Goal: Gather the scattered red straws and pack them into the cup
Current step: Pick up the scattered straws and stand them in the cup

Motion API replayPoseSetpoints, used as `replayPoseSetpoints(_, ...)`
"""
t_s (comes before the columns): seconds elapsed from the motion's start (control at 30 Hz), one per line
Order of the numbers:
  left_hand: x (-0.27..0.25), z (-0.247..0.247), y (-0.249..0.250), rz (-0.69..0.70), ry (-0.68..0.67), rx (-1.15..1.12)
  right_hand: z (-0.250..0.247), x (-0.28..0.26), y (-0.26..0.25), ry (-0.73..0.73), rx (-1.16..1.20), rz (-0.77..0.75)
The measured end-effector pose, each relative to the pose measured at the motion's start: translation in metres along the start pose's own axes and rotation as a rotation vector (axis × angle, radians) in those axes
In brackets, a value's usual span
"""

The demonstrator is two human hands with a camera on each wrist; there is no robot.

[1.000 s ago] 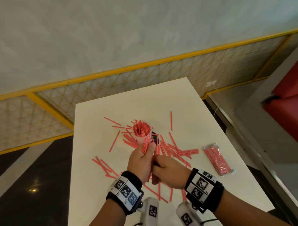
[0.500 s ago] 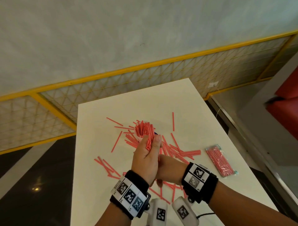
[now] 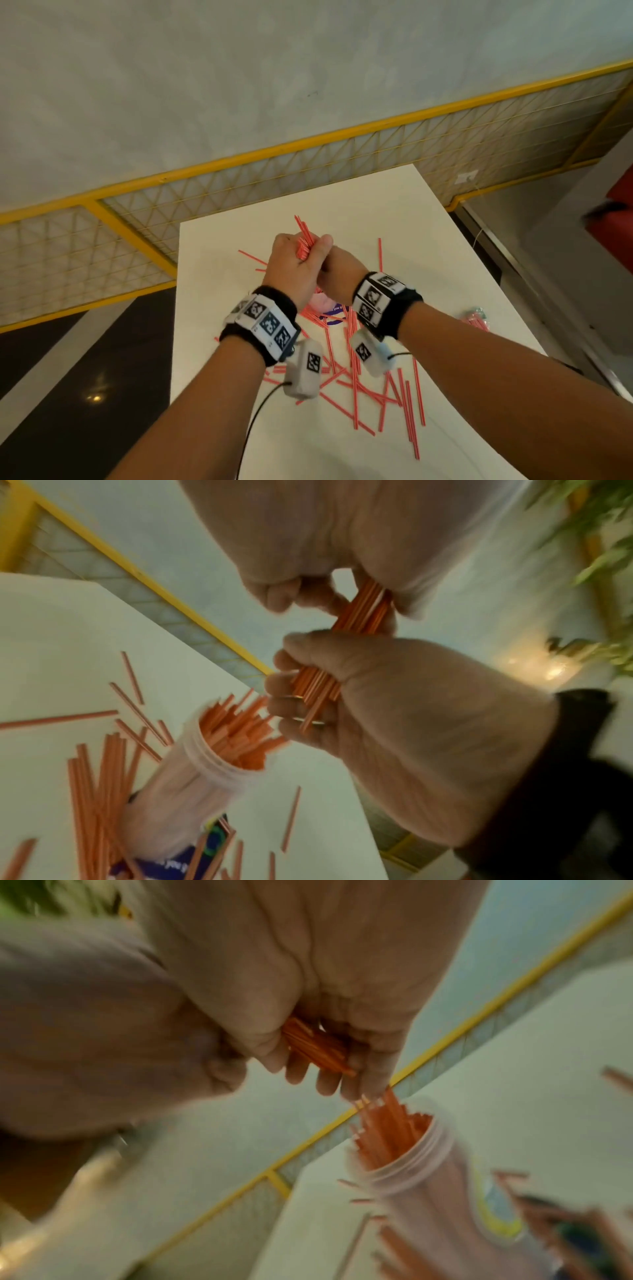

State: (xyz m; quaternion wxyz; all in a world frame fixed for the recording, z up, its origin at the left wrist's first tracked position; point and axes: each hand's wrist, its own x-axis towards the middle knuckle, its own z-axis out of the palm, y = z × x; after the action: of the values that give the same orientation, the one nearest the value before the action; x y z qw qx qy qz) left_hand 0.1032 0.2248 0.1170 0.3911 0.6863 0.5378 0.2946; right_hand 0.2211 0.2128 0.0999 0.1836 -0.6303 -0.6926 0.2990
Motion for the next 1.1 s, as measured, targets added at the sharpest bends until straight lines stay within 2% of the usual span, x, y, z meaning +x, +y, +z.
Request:
replayPoseSetpoints(0.07,0.016,-0.005,-0.010,-0.017,-0.043,0.060,0.004,0.015,0.008,0.042,-0.056,0.058)
replayPoseSetpoints(0.13,0.024,-0.005,-0.021,-0.037,-0.029,0.118,0.007,0.021,0.012,0.039,-0.130,0.108)
replayPoseSetpoints(0.27,0.023,0.003,-0.040,-0.094,-0.011,0.203,0.018,0.029,0.012,-0.142,-0.241,0.073)
replayPoseSetpoints(0.33,0.022,0.004,-0.052,-0.117,-0.003,0.212,0.025,0.031,0.014,-0.150,-0.229,0.062)
replayPoseSetpoints(0.5,0.016,0.008,-0.071,-0.231,-0.040,0.241,0.028,0.023,0.022,-0.124,-0.086,0.191)
replayPoseSetpoints(0.6,0.016,0.012,-0.068,-0.196,-0.075,0.256,0.031,0.024,0.025,-0.100,-0.071,0.218)
replayPoseSetpoints(0.7,0.018,0.013,-0.069,-0.183,-0.090,0.243,0.033,0.027,0.026,-0.076,-0.110,0.217)
replayPoseSetpoints(0.83,0.014,0.013,-0.077,-0.220,-0.062,0.244,0.035,0.022,0.030,-0.049,-0.019,0.217)
replayPoseSetpoints(1.0,0.009,0.018,-0.086,-0.232,-0.074,0.315,0.034,0.002,0.039,-0.005,0.014,0.121)
replayPoseSetpoints(1.1,0.003,0.023,-0.082,-0.218,-0.011,0.296,0.031,-0.019,0.046,0.006,0.010,0.072)
